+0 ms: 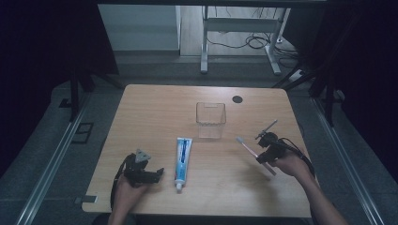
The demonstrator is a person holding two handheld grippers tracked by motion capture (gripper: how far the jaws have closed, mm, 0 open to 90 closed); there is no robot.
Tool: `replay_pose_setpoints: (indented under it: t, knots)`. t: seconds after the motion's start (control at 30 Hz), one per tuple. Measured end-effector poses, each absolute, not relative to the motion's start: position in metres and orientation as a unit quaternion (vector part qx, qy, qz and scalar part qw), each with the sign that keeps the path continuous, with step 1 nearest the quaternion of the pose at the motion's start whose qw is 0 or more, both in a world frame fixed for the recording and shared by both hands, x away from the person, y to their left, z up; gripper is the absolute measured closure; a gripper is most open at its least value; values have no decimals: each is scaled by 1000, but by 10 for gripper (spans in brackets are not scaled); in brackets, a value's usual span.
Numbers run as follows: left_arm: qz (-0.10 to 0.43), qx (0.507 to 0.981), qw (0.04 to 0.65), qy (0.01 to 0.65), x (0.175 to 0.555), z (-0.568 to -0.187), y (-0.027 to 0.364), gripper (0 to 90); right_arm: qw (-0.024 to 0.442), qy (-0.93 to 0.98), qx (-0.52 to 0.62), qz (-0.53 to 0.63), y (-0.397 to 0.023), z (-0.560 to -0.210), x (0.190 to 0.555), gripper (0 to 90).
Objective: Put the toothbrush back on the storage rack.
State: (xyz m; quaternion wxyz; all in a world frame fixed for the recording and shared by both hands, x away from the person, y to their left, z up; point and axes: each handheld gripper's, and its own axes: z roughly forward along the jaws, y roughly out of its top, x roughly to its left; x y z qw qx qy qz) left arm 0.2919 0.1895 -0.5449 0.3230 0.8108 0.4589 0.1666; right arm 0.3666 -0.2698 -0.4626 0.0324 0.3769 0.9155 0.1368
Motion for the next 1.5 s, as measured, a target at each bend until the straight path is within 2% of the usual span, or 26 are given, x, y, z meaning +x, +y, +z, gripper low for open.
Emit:
replay_pose_setpoints:
  t: [0.67, 1.5]
  knots:
    - [166, 811, 323, 459, 292, -545, 190, 87, 66, 893, 377, 237, -281, -435, 359, 785]
    - [168, 810, 325, 458, 292, -545, 189, 87, 116, 860, 363, 339, -268, -408, 364, 785]
